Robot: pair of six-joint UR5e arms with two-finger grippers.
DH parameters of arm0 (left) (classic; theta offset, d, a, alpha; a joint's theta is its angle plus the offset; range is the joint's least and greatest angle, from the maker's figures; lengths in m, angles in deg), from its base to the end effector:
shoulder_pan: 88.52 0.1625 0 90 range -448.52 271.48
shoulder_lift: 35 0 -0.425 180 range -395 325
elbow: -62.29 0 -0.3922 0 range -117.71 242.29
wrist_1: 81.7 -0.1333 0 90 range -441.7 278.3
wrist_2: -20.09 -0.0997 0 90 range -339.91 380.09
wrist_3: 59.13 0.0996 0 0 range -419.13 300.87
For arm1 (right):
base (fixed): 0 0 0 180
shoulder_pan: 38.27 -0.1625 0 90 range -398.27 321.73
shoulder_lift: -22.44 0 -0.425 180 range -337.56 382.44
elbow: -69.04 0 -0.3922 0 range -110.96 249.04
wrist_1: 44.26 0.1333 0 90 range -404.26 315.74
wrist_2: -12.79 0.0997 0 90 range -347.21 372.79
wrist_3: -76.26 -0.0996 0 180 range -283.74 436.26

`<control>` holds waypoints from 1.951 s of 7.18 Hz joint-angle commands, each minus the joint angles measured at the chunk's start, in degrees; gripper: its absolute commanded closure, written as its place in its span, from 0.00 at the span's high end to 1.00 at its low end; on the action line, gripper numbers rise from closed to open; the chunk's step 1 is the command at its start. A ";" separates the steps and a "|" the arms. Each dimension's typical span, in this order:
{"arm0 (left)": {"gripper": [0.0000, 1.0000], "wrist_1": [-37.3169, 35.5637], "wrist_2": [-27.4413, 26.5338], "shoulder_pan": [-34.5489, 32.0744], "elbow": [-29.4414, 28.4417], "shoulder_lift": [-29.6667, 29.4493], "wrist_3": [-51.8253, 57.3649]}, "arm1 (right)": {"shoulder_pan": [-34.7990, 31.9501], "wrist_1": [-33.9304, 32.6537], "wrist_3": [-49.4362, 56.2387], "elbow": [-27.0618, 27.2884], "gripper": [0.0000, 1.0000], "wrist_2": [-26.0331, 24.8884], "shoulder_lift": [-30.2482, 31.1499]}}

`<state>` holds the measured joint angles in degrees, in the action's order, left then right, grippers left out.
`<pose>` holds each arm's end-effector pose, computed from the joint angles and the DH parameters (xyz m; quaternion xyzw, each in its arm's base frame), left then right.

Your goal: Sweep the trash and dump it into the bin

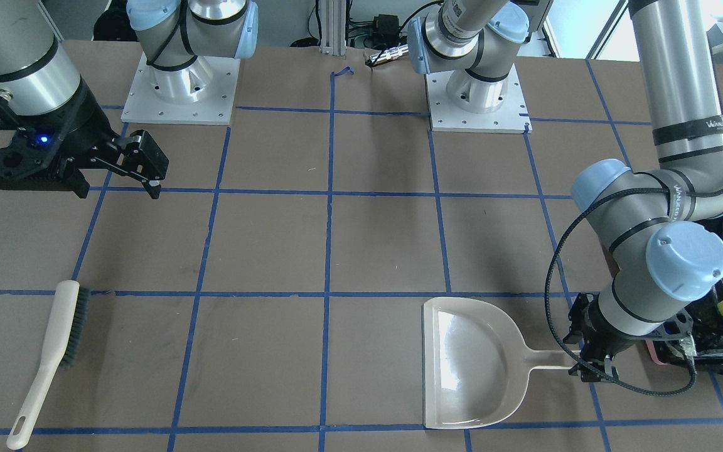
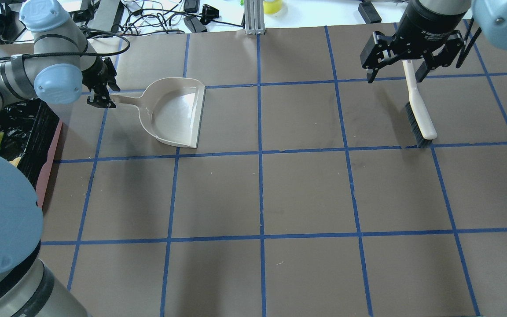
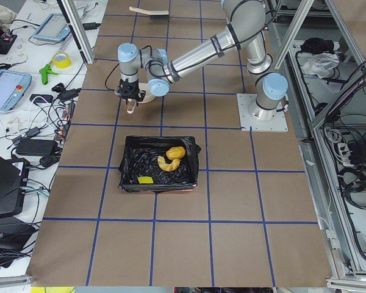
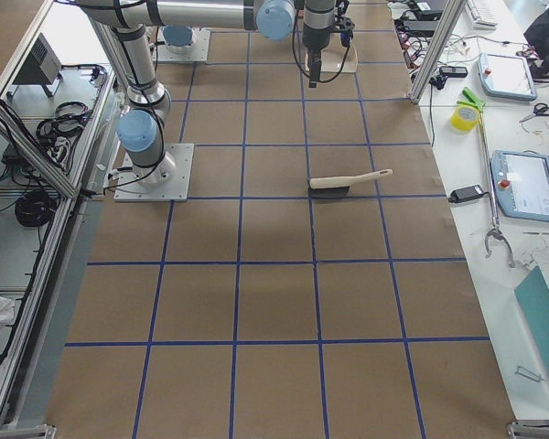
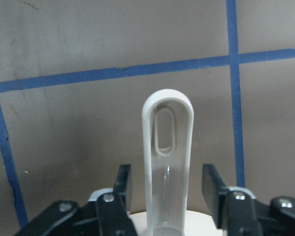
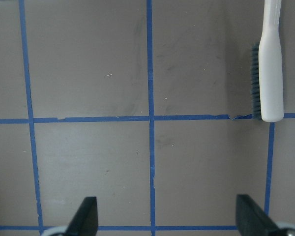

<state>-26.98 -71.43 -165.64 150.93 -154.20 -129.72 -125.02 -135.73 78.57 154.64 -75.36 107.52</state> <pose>0.0211 -0.6783 0.2645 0.6649 -0.7440 0.0632 0.0197 0.1063 -0.5369 0.4845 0.0081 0.9998 -0.0091 0.0157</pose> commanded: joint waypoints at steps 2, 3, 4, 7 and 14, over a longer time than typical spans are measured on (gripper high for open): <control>0.70 -0.22 0.56 -0.57 -0.57 4.75 17.51 | 0.00 -0.03 -0.03 0.00 1.00 0.00 0.00; 0.74 0.74 0.82 -1.27 -0.40 7.03 23.33 | 0.00 -0.12 -0.03 0.00 1.00 0.00 0.00; 1.00 3.36 4.65 -1.45 -0.05 9.14 27.65 | 0.00 -0.03 -0.03 0.00 1.00 0.00 0.00; 1.00 3.56 5.57 -3.55 2.39 13.90 42.88 | 0.00 0.23 -0.03 0.18 1.00 0.00 0.09; 1.00 19.46 1.54 -5.41 1.89 21.46 67.21 | 0.09 -0.12 -0.03 0.70 1.00 0.00 0.18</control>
<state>-10.46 -68.37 -171.02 153.57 -134.72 -65.26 -124.93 -135.84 78.54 155.34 -75.36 107.70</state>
